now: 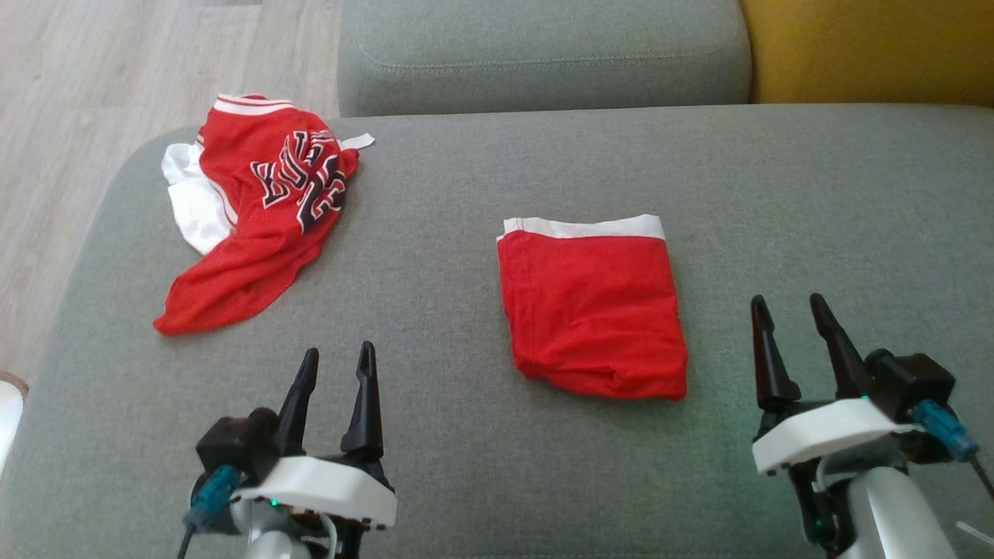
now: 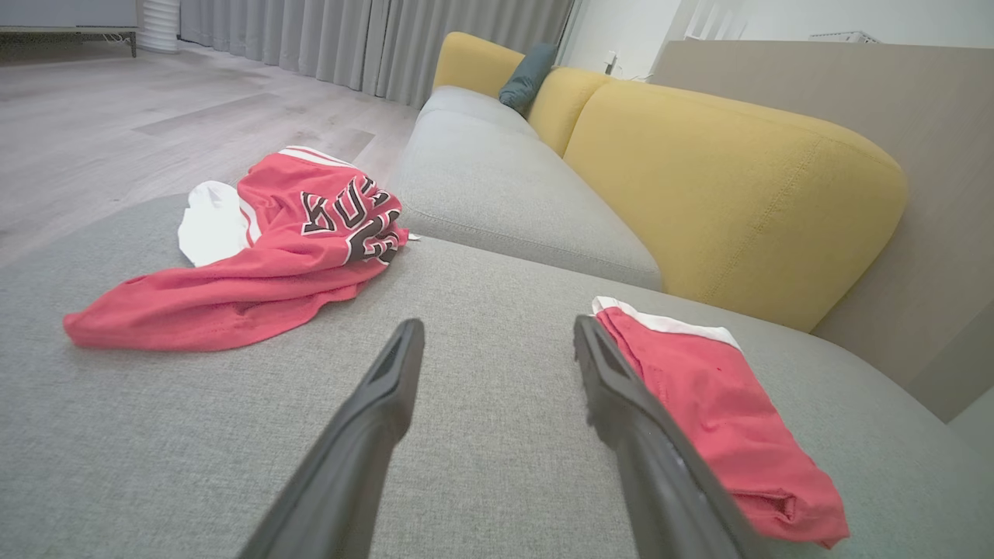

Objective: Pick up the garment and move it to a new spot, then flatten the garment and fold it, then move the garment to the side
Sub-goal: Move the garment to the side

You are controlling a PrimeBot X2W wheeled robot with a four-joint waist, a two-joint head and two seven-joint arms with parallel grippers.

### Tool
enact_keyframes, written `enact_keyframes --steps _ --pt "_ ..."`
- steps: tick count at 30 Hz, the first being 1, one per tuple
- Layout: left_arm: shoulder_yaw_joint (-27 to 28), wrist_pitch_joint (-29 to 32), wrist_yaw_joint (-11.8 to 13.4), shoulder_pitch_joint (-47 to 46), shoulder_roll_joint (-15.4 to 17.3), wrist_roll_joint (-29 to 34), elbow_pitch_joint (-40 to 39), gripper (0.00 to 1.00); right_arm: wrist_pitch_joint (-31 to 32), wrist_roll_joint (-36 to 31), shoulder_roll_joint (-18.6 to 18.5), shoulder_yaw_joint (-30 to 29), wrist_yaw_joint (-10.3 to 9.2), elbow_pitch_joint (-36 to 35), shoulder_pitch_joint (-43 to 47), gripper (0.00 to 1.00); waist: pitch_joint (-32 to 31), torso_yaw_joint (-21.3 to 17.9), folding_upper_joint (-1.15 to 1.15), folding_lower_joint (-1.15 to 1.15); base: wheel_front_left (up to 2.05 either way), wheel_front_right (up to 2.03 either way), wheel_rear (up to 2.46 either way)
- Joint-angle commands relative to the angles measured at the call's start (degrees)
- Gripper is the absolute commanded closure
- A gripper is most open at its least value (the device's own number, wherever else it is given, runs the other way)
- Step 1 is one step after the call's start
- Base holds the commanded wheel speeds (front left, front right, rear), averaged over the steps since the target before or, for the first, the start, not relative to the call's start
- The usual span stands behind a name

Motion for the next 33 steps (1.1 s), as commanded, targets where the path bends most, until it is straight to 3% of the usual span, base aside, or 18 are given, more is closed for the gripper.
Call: enact_keyframes --steps 1,10,15,21,31,32,33 --pt "1.93 -0.52 0.14 -1.96 0.25 0.35 -2.27 0.00 0.81 -0.78 -0.12 0.43 0.37 -1.43 -1.84 0.00 0.37 0.12 0.00 0.00 0.00 0.00 0.00" --pt "0.73 -0.52 0.84 -3.93 0.25 -0.61 -3.75 0.00 13.89 -3.86 -0.87 -1.13 0.37 0.06 -9.31 0.00 5.24 1.59 0.00 0.00 0.00 0.00 0.00" --pt "-0.29 -0.52 1.24 -5.51 0.25 -1.72 -4.28 0.00 23.44 2.89 -3.18 1.51 0.37 4.34 -15.10 0.00 7.92 3.12 0.00 0.00 0.00 0.00 0.00" --pt "-1.17 -0.52 1.63 -7.13 0.25 -2.82 -4.52 0.00 30.58 8.75 -7.39 5.81 0.37 9.88 -20.65 0.00 10.53 5.35 0.00 0.00 0.00 0.00 0.00" --pt "-1.56 -0.52 2.00 -8.21 0.25 -3.25 -4.91 0.00 36.13 15.41 -11.47 12.69 0.37 15.32 -24.88 0.00 12.36 7.06 0.00 0.00 0.00 0.00 0.00" --pt "-1.53 -0.52 2.02 -8.27 0.25 -3.23 -4.95 0.00 36.27 15.88 -11.58 13.17 0.37 15.86 -25.23 0.06 12.50 7.09 0.00 0.00 0.00 0.00 0.00" --pt "-1.49 -0.52 2.05 -8.33 0.25 -3.18 -4.99 0.00 36.16 16.22 -11.65 13.58 0.37 16.32 -25.59 0.19 12.64 7.09 0.00 0.00 0.00 0.00 0.00"
